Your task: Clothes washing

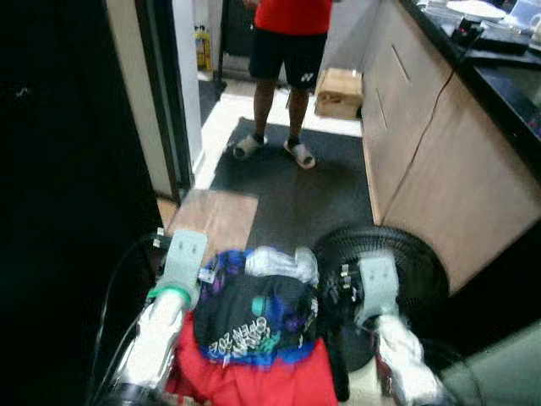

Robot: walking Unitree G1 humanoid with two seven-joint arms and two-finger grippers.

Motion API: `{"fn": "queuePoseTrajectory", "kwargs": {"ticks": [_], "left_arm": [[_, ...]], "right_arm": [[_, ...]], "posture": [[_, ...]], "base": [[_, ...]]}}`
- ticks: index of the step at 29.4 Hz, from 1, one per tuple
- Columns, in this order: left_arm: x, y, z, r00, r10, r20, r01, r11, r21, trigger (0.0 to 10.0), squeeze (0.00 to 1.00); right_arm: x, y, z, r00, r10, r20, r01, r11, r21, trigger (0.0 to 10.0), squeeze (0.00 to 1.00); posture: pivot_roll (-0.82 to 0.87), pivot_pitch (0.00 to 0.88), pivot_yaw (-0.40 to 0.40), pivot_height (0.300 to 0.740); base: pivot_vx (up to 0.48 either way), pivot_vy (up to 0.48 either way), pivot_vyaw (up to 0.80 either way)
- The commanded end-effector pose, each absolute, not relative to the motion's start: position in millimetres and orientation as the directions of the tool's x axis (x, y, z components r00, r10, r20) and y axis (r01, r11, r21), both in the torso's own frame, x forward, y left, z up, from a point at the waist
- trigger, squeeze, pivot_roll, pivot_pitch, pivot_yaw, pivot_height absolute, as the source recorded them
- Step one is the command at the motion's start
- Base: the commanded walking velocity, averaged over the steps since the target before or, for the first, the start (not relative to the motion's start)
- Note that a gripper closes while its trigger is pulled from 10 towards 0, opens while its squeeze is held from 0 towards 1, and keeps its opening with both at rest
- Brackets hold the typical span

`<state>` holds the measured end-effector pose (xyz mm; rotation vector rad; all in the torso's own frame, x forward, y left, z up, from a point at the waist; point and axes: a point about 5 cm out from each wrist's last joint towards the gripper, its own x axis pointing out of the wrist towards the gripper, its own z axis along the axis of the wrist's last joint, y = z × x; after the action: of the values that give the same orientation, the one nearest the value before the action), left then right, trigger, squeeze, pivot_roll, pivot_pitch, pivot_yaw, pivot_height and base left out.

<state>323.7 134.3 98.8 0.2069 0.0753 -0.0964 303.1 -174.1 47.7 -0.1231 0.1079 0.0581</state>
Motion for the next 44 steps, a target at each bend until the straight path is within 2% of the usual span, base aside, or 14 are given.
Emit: {"fn": "queuePoseTrajectory", "kwargs": {"ticks": [1,10,12,14,16,19,26,34,37,44], "left_arm": [[319.2,146.6,89.3,0.989,-0.05,-0.137,0.075,0.979,0.187,10.0,0.0],[327.3,149.7,100.2,0.993,-0.044,-0.114,0.059,0.989,0.135,10.0,0.0],[328.1,149.0,100.9,0.992,-0.061,-0.11,0.076,0.987,0.14,10.0,0.0],[326.7,140.5,99.9,0.984,-0.136,-0.118,0.152,0.978,0.141,10.0,0.0],[326.7,140.5,99.9,0.984,-0.136,-0.118,0.152,0.978,0.141,10.0,0.0],[322.4,125.9,98.9,0.971,-0.209,-0.119,0.225,0.964,0.143,10.0,0.0],[321.5,118.4,97.4,0.965,-0.227,-0.128,0.244,0.961,0.131,10.0,0.0],[318.4,96.3,76.3,0.904,-0.355,-0.238,0.392,0.91,0.135,10.0,0.0],[316.2,93.7,64.5,0.883,-0.365,-0.295,0.416,0.9,0.13,10.0,0.0],[314.8,92.0,59.8,0.871,-0.37,-0.323,0.428,0.894,0.131,10.0,0.0]], "right_arm": [[302.4,-168.7,47.0,0.992,0.065,-0.109,-0.077,0.991,-0.112,10.0,0.0],[313.4,-154.5,69.6,0.994,0.108,-0.002,-0.107,0.98,-0.169,10.0,0.0],[316.8,-152.8,75.5,0.994,0.107,0.02,-0.102,0.979,-0.175,10.0,0.0],[323.5,-151.6,86.8,0.993,0.099,0.056,-0.087,0.979,-0.185,10.0,0.0],[323.5,-151.6,86.8,0.993,0.099,0.056,-0.087,0.979,-0.185,10.0,0.0],[329.6,-149.6,98.9,0.989,0.109,0.096,-0.089,0.977,-0.192,10.0,0.0],[327.8,-147.8,93.3,0.991,0.112,0.074,-0.094,0.972,-0.217,10.0,0.0],[327.6,-158.9,79.8,0.998,0.064,0.001,-0.061,0.964,-0.259,10.0,0.0],[326.2,-163.9,74.5,0.998,0.058,-0.031,-0.064,0.962,-0.266,10.0,0.0],[319.6,-172.2,62.0,0.995,0.051,-0.088,-0.075,0.955,-0.287,10.0,0.0]], "posture": [[0.08,0.033,-0.006,0.74],[0.08,0.05,-0.004,0.74],[0.08,0.05,-0.004,0.74],[0.08,0.05,-0.004,0.74],[0.08,0.05,-0.004,0.74],[0.08,0.061,-0.001,0.74],[0.08,0.079,0.0,0.74],[0.08,0.117,0.005,0.74],[0.08,0.127,0.009,0.74],[0.08,0.164,0.041,0.74]], "base": [[0.0,0.0,0.0],[0.0,0.0,0.0],[0.0,0.0,0.0],[0.0,0.0,0.0],[0.0,0.0,0.0],[0.0,0.0,0.0],[0.0,0.0,0.0],[0.0,0.0,0.0],[0.0,0.0,0.0],[0.0,0.0,0.0]]}}
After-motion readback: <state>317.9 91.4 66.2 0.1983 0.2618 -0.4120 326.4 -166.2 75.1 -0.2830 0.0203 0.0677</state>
